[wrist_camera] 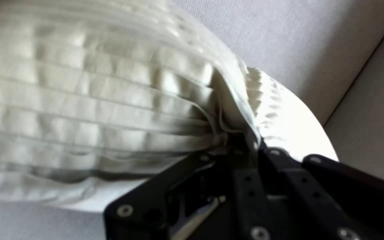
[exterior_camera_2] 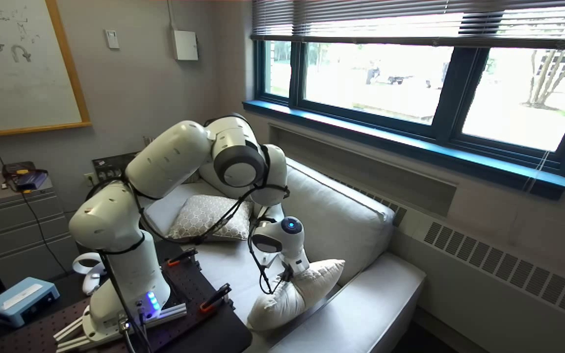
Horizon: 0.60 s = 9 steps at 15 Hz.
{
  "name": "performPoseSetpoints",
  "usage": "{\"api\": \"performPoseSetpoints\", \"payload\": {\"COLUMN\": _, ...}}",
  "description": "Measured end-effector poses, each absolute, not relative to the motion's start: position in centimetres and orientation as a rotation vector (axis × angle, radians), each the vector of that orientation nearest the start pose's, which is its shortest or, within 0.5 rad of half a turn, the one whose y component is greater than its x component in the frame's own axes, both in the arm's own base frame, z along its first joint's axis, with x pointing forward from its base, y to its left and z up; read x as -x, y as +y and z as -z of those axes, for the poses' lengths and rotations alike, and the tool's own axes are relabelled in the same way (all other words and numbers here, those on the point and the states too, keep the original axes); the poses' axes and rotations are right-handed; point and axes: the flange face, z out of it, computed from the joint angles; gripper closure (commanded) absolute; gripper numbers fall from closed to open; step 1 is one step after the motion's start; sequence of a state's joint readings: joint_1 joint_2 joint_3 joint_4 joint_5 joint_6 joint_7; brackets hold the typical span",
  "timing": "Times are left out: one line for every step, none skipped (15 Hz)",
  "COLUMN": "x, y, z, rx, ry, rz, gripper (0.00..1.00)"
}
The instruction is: Put the two pillows on the right end of the chair
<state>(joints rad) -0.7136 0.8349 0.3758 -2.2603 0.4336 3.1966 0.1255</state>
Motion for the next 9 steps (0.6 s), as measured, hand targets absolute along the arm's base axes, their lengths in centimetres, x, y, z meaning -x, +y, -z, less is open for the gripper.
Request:
{"api": "performPoseSetpoints", "payload": {"x": -46.8, "y": -17.6, "z": -2.9, "rx": 2.514, "ry": 1.400, "rz": 0.153, "gripper": 0.95}}
{"api": "performPoseSetpoints", "payload": {"x": -47.5, "y": -17.8, "z": -3.4, "rx": 2.526, "ry": 1.379, "rz": 0.135, "gripper": 0.95}}
{"api": "performPoseSetpoints", "payload": {"x": -48.3, "y": -17.9, "z": -3.9, "rx": 2.537, "ry": 1.357, "rz": 0.118, "gripper": 0.95}}
{"api": "performPoseSetpoints", "payload": {"x": -49.1, "y": -18.0, "z": -4.5, "rx": 2.550, "ry": 1.337, "rz": 0.104, "gripper": 0.95}}
{"api": "performPoseSetpoints", "payload": {"x": -49.9, "y": -18.0, "z": -5.2, "rx": 2.564, "ry": 1.318, "rz": 0.095, "gripper": 0.95}}
{"api": "performPoseSetpoints", "payload": {"x": -50.8, "y": -18.1, "z": -5.7, "rx": 2.577, "ry": 1.303, "rz": 0.089, "gripper": 0.95}}
{"api": "performPoseSetpoints", "payload": {"x": -51.5, "y": -18.2, "z": -6.3, "rx": 2.592, "ry": 1.289, "rz": 0.084, "gripper": 0.95}}
{"api": "performPoseSetpoints", "payload": {"x": -52.1, "y": -18.3, "z": -6.7, "rx": 2.608, "ry": 1.277, "rz": 0.078, "gripper": 0.95}}
{"api": "performPoseSetpoints", "payload": {"x": -52.6, "y": -18.4, "z": -7.0, "rx": 2.623, "ry": 1.266, "rz": 0.073, "gripper": 0.95}}
